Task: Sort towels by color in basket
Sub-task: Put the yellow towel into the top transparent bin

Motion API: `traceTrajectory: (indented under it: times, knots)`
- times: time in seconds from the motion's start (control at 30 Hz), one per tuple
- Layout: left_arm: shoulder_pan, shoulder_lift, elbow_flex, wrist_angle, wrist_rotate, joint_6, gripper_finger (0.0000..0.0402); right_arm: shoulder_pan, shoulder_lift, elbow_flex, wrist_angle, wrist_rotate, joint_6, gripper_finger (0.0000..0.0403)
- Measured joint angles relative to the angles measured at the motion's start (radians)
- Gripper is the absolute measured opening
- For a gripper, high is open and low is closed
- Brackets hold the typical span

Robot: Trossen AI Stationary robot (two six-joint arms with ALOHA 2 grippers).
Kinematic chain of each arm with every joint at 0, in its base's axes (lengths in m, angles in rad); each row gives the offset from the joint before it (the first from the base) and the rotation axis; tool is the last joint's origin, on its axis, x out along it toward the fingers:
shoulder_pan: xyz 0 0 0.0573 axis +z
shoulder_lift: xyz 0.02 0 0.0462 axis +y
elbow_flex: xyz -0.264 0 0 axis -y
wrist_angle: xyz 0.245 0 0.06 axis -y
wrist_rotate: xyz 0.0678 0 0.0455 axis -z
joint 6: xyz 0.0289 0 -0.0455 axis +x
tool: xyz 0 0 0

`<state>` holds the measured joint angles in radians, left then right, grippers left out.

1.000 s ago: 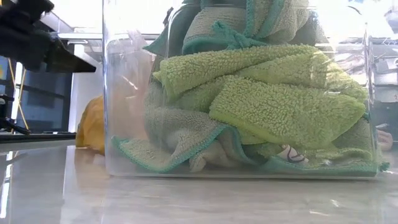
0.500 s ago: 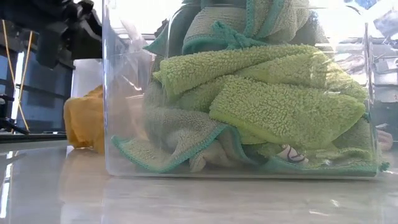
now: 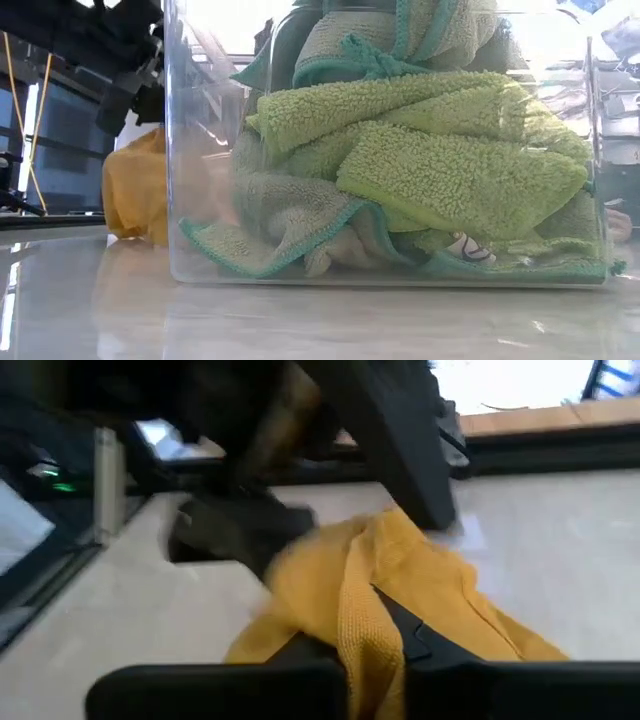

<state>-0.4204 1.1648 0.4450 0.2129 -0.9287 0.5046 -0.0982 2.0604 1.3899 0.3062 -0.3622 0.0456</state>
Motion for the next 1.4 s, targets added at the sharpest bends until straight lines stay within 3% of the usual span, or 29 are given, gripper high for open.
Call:
traceTrajectory:
  times: [0.2,0.4,0.5,0.7,0.8,1.0,1.23,1.4]
  knots:
    - [0.043,0.0,0.0,-0.051,0.083,-0.172,0.021,0.0,-0.028,0.0,0.014,-0.003,-0.002,0.0015]
    - [0.049,0.0,0.0,-0.052,0.104,-0.282,0.0076,-0.011,-0.062,0.0,-0.021,0.014,-0.027,0.0094]
    - [0.051,0.0,-0.01,-0.046,0.06,-0.347,0.0014,-0.017,-0.104,0.0,-0.086,0.064,-0.035,0.0127]
    - [0.076,-0.053,-0.139,0.1,-0.156,-0.408,0.0005,0.066,-0.142,-0.084,-0.013,0.364,-0.212,0.0137]
    - [0.087,-0.104,-0.219,0.319,-0.126,-0.346,0.0004,0.107,-0.139,-0.119,0.041,0.463,-0.282,0.0137]
    - [0.133,-0.193,-0.338,0.791,0.071,-0.184,0.0001,0.146,-0.155,-0.127,0.074,0.671,-0.391,0.0137]
    - [0.202,-0.236,-0.357,0.855,0.157,-0.162,0.0001,0.151,-0.208,-0.126,0.077,0.684,-0.432,0.0143]
    - [0.241,-0.233,-0.357,0.892,0.234,-0.189,0.0001,0.125,-0.208,-0.102,0.072,0.663,-0.392,0.0201]
